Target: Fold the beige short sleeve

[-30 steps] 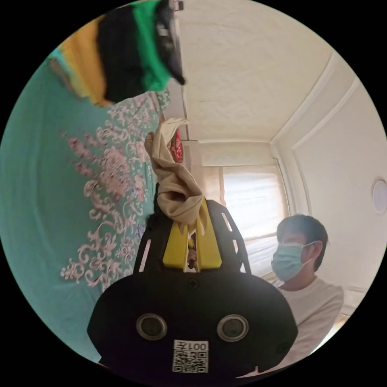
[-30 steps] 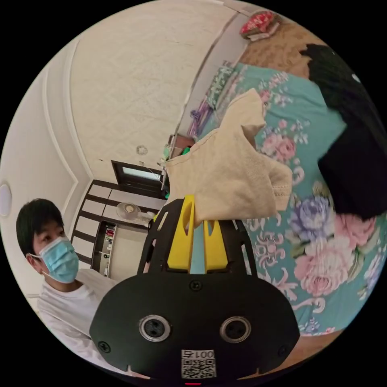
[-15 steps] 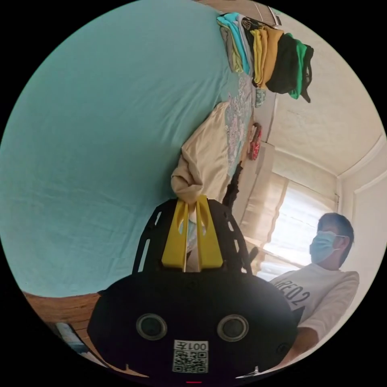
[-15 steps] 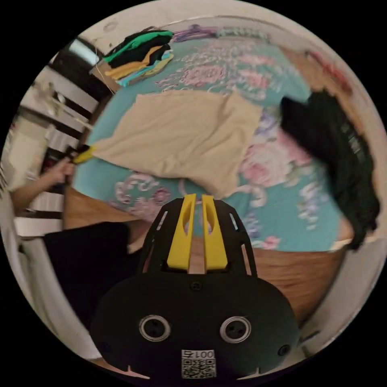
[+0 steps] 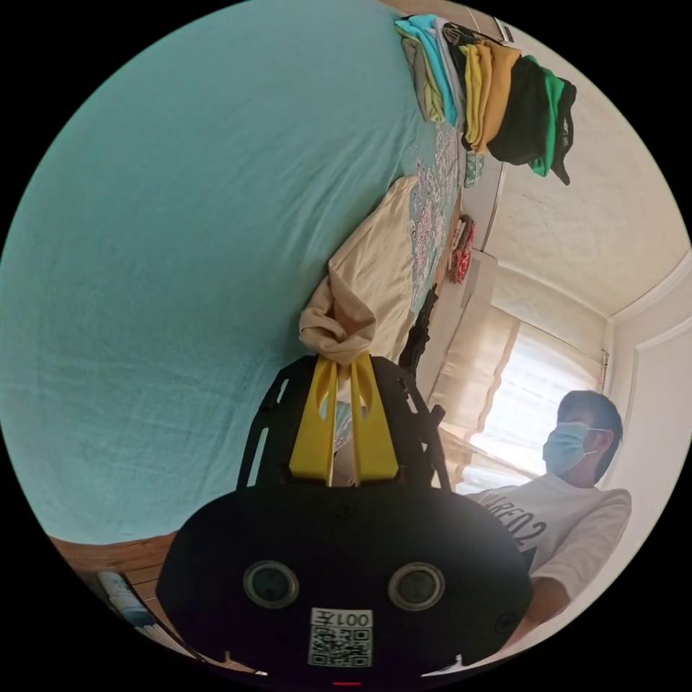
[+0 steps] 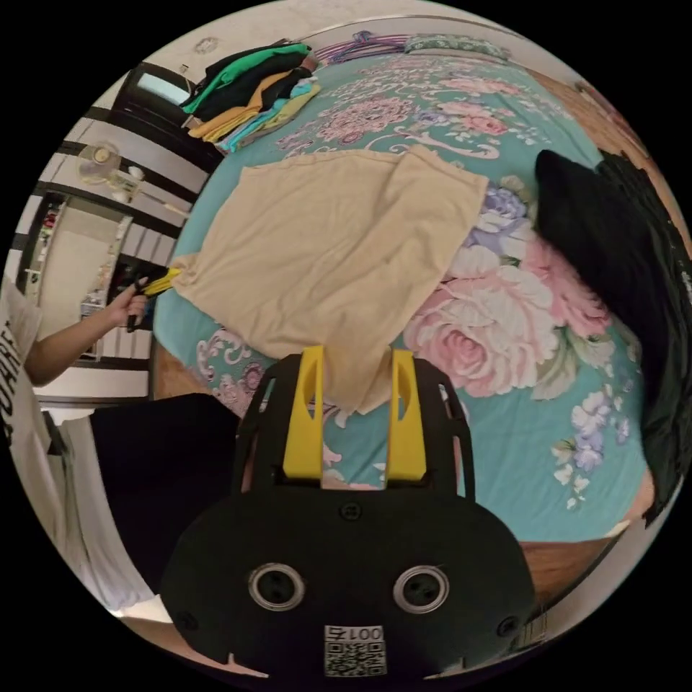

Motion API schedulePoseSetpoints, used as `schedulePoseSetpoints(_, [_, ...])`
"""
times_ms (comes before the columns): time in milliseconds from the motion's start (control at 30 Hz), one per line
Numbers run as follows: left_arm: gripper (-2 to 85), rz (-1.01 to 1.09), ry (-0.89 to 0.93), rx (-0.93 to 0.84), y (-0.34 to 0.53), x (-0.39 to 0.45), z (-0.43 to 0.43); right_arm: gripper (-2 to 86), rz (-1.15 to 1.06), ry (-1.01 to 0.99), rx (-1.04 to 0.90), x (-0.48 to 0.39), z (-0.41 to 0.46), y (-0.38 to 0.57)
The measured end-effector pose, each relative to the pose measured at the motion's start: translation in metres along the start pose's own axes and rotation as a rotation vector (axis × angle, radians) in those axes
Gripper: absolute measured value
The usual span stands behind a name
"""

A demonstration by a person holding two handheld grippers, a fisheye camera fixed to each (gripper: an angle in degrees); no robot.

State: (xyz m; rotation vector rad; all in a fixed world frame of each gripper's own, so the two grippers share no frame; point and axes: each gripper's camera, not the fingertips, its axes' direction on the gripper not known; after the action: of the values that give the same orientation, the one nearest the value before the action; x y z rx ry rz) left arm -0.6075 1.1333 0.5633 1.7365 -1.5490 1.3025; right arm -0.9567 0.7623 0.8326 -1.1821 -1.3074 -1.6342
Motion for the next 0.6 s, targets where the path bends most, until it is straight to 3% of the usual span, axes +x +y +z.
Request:
schedulePoseSetpoints(200, [-1.5,-0.029,0.036,0.03,-0.007,-0.014,-0.01,2.8,-0.041,-0.251,-0.011,0.023,-0.008,-0.022])
schedulePoseSetpoints(300, [-1.5,-0.025,0.022,0.015,-0.014,-0.015,-0.015,3.0,0.149,-0.471,-0.025,0.063,-0.023,-0.038])
schedulePoseSetpoints(367, [-1.5,-0.021,0.014,0.002,-0.021,-0.017,-0.018,4.3,0.295,-0.568,0.08,0.103,-0.023,-0.042])
schedulePoseSetpoints(600, [-1.5,-0.024,0.028,0.004,-0.039,-0.021,-0.027,9.9,0.247,-0.457,0.172,0.134,-0.021,-0.034])
